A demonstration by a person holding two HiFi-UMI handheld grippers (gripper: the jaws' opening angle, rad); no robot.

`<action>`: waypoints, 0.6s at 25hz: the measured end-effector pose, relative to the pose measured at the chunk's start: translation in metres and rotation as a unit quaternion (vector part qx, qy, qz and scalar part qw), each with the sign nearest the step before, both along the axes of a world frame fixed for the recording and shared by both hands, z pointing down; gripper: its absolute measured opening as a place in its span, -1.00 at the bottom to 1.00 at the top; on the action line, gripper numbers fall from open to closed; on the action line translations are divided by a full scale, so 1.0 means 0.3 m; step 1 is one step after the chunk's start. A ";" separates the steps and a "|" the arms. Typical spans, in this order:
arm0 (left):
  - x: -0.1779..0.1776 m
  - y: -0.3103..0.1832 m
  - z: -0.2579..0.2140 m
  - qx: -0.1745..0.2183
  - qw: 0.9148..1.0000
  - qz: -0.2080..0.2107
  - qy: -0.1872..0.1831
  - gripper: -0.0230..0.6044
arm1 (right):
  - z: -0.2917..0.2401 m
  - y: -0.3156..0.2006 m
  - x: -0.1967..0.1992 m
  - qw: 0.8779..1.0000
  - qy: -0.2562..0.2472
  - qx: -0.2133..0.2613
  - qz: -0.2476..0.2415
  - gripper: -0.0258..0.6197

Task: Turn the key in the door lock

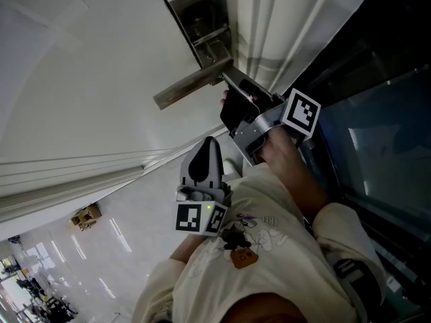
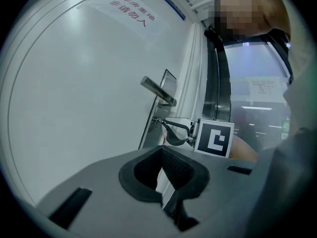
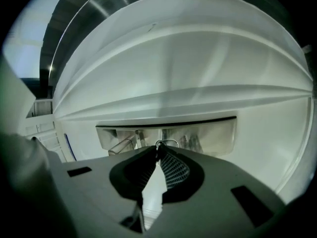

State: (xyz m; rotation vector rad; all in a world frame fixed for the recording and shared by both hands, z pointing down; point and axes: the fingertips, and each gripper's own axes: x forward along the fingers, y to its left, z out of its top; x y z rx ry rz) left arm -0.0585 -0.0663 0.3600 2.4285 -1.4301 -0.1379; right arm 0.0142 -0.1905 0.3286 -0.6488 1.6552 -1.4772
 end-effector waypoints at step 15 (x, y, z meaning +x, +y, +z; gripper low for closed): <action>0.001 -0.020 -0.011 0.006 1.000 0.001 -0.003 -0.92 | -0.007 0.004 -0.011 1.000 -0.021 0.005 -0.015 -0.51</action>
